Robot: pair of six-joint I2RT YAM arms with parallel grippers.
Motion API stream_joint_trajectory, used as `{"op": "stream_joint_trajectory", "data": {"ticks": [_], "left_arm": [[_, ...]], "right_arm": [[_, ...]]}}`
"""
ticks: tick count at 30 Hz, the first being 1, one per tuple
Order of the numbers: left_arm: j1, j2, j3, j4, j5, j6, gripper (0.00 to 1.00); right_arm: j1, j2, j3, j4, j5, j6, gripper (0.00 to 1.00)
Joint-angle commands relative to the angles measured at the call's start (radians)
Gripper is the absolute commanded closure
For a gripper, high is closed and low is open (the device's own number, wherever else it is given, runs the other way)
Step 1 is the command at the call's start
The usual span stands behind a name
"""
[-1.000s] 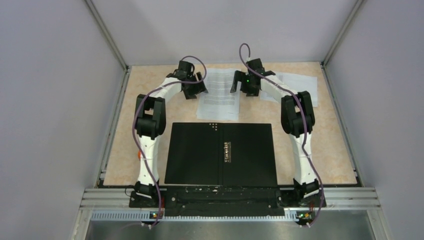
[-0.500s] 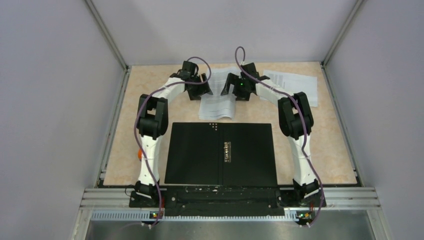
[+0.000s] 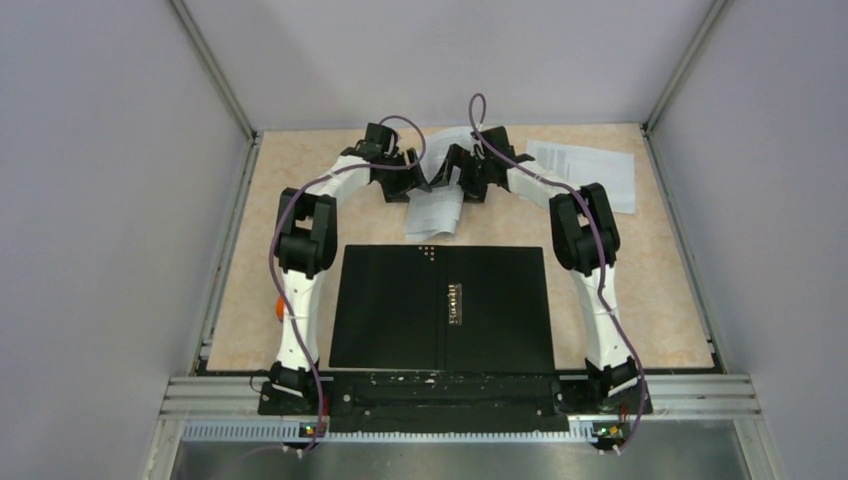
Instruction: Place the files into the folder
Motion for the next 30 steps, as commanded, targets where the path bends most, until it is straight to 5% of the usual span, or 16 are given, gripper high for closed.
{"op": "stream_joint_trajectory", "data": {"ticks": [1, 5, 16, 30], "left_arm": [[-0.003, 0.015, -0.01, 0.017, 0.065, -0.01, 0.26], [0.007, 0.002, -0.022, 0.037, 0.095, -0.02, 0.27], [0.049, -0.096, -0.03, 0.07, 0.167, -0.014, 0.26], [0.144, -0.374, -0.191, 0.168, 0.352, 0.012, 0.16]], "right_arm": [[0.02, 0.051, 0.031, 0.04, -0.056, 0.053, 0.03], [0.015, 0.05, 0.03, 0.093, -0.082, 0.081, 0.1], [-0.02, 0.001, 0.046, 0.188, -0.185, 0.086, 0.59], [-0.029, -0.214, -0.045, 0.34, -0.391, 0.139, 0.82]]}}
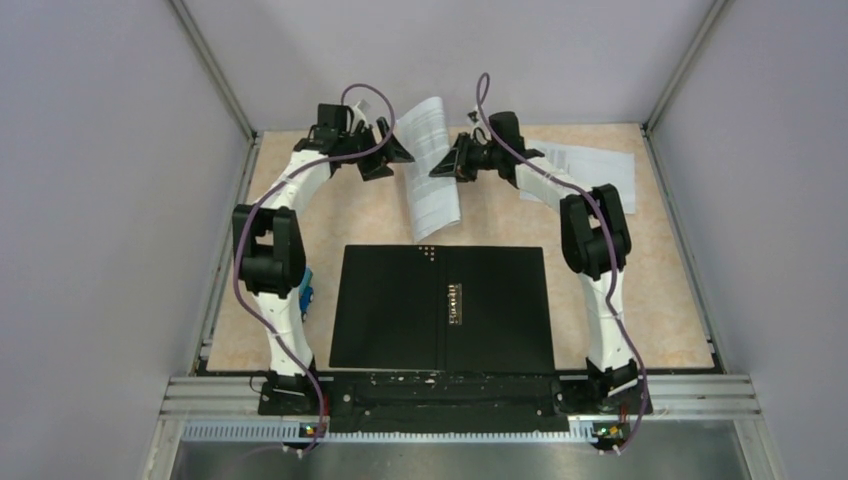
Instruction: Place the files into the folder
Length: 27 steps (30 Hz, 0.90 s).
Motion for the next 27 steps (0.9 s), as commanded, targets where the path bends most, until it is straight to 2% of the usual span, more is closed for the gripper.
{"op": "stream_joint_trajectory", "data": {"ticks": [1, 6, 13, 18, 24, 27], "left_arm": [[0.032, -0.147, -0.098, 0.117, 0.119, 0.01, 0.16], [0.06, -0.251, -0.235, 0.324, 0.238, -0.105, 0.14], [0.059, -0.395, -0.382, 0.723, 0.351, -0.322, 0.1], [0.054, -0.447, -0.449, 1.018, 0.399, -0.529, 0.1], [0.042, -0.467, -0.471, 1.194, 0.416, -0.659, 0.12], [0.037, -0.471, -0.464, 1.192, 0.419, -0.672, 0.15]], "right_arm": [[-0.006, -0.195, -0.042, 0.154, -0.109, 0.055, 0.82], [-0.006, -0.312, -0.106, 0.208, -0.156, 0.1, 0.83], [-0.006, -0.448, -0.143, 0.224, -0.199, 0.131, 0.83], [-0.006, -0.508, -0.154, 0.219, -0.213, 0.139, 0.83], [-0.006, -0.559, -0.162, 0.224, -0.213, 0.15, 0.82], [-0.005, -0.574, -0.159, 0.222, -0.219, 0.15, 0.82]]}}
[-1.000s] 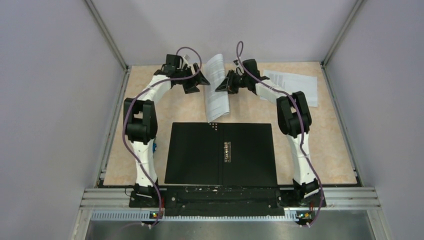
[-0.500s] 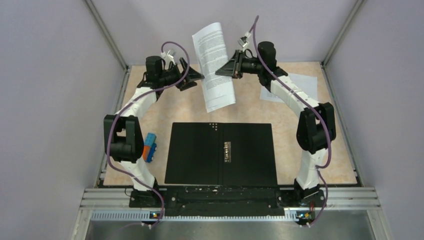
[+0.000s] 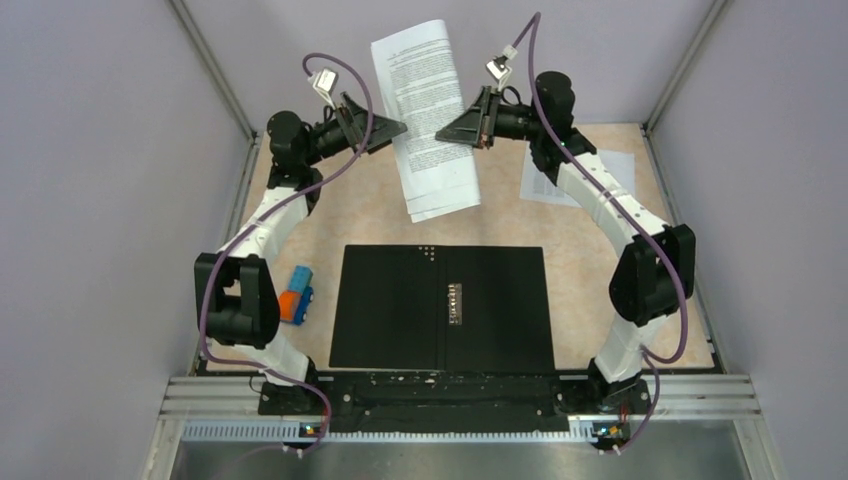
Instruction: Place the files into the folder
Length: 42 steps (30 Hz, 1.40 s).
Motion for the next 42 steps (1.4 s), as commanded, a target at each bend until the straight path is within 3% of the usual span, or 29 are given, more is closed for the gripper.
{"op": "stream_joint_trajectory", "data": {"ticks": [1, 8, 16, 18, 21, 23, 25, 27, 29, 37, 42], "left_arm": [[-0.01, -0.04, -0.004, 0.136, 0.03, -0.081, 0.17], [-0.014, -0.061, -0.008, 0.196, 0.024, -0.146, 0.42], [-0.032, -0.078, 0.004, 0.288, 0.012, -0.244, 0.55], [-0.032, -0.082, 0.004, 0.304, 0.012, -0.261, 0.54], [-0.032, -0.095, 0.011, 0.291, 0.012, -0.257, 0.38], [-0.032, -0.112, 0.02, 0.247, 0.011, -0.227, 0.35], [-0.031, -0.144, 0.031, 0.086, -0.007, -0.115, 0.32], [-0.031, -0.191, 0.061, -0.181, -0.06, 0.081, 0.29], [-0.031, -0.22, 0.069, -0.275, -0.094, 0.191, 0.27], [-0.034, -0.179, 0.087, -0.136, -0.04, 0.064, 0.34], [-0.036, -0.161, 0.087, -0.012, -0.032, -0.034, 0.45]], "right_arm": [[-0.005, -0.076, 0.003, 0.032, -0.02, 0.006, 0.82], [-0.006, -0.1, 0.003, -0.037, -0.002, -0.047, 0.82], [-0.009, -0.109, 0.01, -0.046, 0.0, -0.053, 0.82], [-0.01, -0.109, 0.017, -0.047, -0.002, -0.052, 0.82], [-0.014, -0.112, 0.028, -0.046, -0.007, -0.046, 0.82], [-0.015, -0.114, 0.038, -0.042, -0.014, -0.04, 0.82], [-0.016, -0.118, 0.041, -0.029, -0.022, -0.025, 0.82], [-0.016, -0.129, 0.044, -0.015, -0.029, -0.013, 0.82], [-0.017, -0.142, 0.048, -0.014, -0.031, -0.01, 0.82], [-0.015, -0.159, 0.056, 0.012, -0.039, 0.015, 0.82], [-0.015, -0.159, 0.053, -0.003, -0.034, -0.002, 0.82]]}}
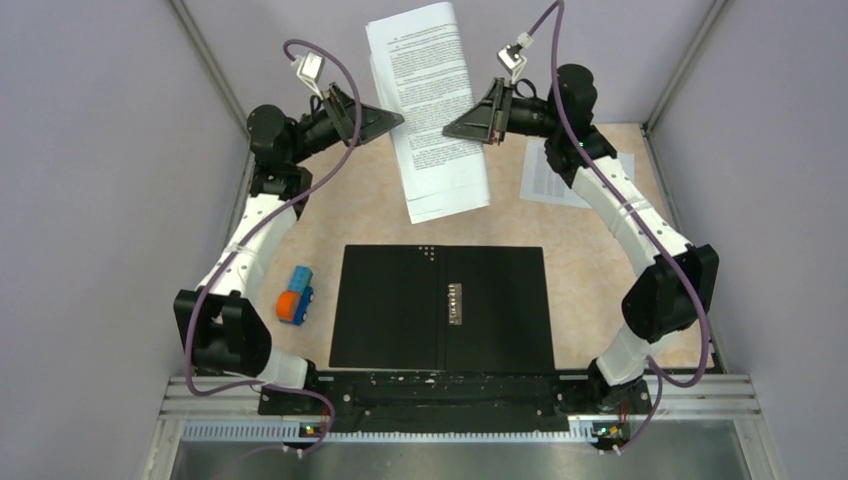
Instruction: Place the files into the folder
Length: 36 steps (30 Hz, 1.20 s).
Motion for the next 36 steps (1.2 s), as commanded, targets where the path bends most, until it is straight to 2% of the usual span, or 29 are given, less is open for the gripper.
{"op": "stream_joint_trajectory", "data": {"ticks": [1, 7, 11, 14, 16, 17, 18, 20, 22, 23, 25, 27, 29, 31, 36], "left_arm": [[-0.008, 0.009, 0.031, 0.145, 0.011, -0.082, 0.46], [-0.029, 0.023, 0.054, 0.141, 0.016, -0.089, 0.51], [-0.043, 0.023, 0.075, 0.044, 0.009, -0.014, 0.55], [-0.046, 0.022, 0.083, 0.001, 0.006, 0.018, 0.67], [-0.049, 0.018, 0.108, -0.075, -0.003, 0.081, 0.8], [-0.052, 0.017, 0.134, -0.191, -0.015, 0.142, 0.89], [-0.057, 0.018, 0.172, -0.296, -0.028, 0.215, 1.0], [-0.072, 0.014, 0.246, -0.496, -0.067, 0.365, 1.0], [-0.092, -0.003, 0.324, -0.667, -0.111, 0.511, 1.0], [-0.102, -0.011, 0.371, -0.755, -0.131, 0.605, 1.0], [-0.13, -0.028, 0.465, -0.912, -0.157, 0.753, 1.0], [-0.183, -0.037, 0.584, -1.072, -0.192, 0.904, 1.0], [-0.245, -0.04, 0.684, -1.223, -0.252, 1.036, 1.0], [-0.307, -0.042, 0.746, -1.334, -0.307, 1.129, 1.0], [-0.396, -0.073, 0.791, -1.395, -0.343, 1.272, 1.0]], "right_arm": [[-0.009, -0.041, 0.052, 0.023, -0.004, -0.016, 0.82], [-0.008, -0.047, 0.043, -0.006, 0.013, -0.054, 0.82], [-0.008, -0.058, 0.033, -0.023, 0.021, -0.08, 0.82], [-0.009, -0.065, 0.03, -0.056, 0.033, -0.113, 0.82], [-0.008, -0.071, 0.025, -0.08, 0.041, -0.147, 0.82], [-0.008, -0.079, 0.026, -0.1, 0.053, -0.169, 0.81], [-0.009, -0.088, 0.024, -0.124, 0.063, -0.192, 0.78], [-0.009, -0.108, 0.021, -0.167, 0.095, -0.244, 0.69], [-0.009, -0.132, 0.01, -0.199, 0.124, -0.294, 0.49], [-0.009, -0.156, -0.005, -0.206, 0.144, -0.318, 0.34], [-0.013, -0.195, -0.035, -0.207, 0.183, -0.363, 0.18], [-0.02, -0.235, -0.068, -0.189, 0.22, -0.396, 0.08], [-0.03, -0.275, -0.105, -0.142, 0.235, -0.414, 0.02], [-0.041, -0.31, -0.146, -0.064, 0.232, -0.421, 0.01], [-0.081, -0.403, -0.284, 0.179, 0.182, -0.389, 0.01]]}}
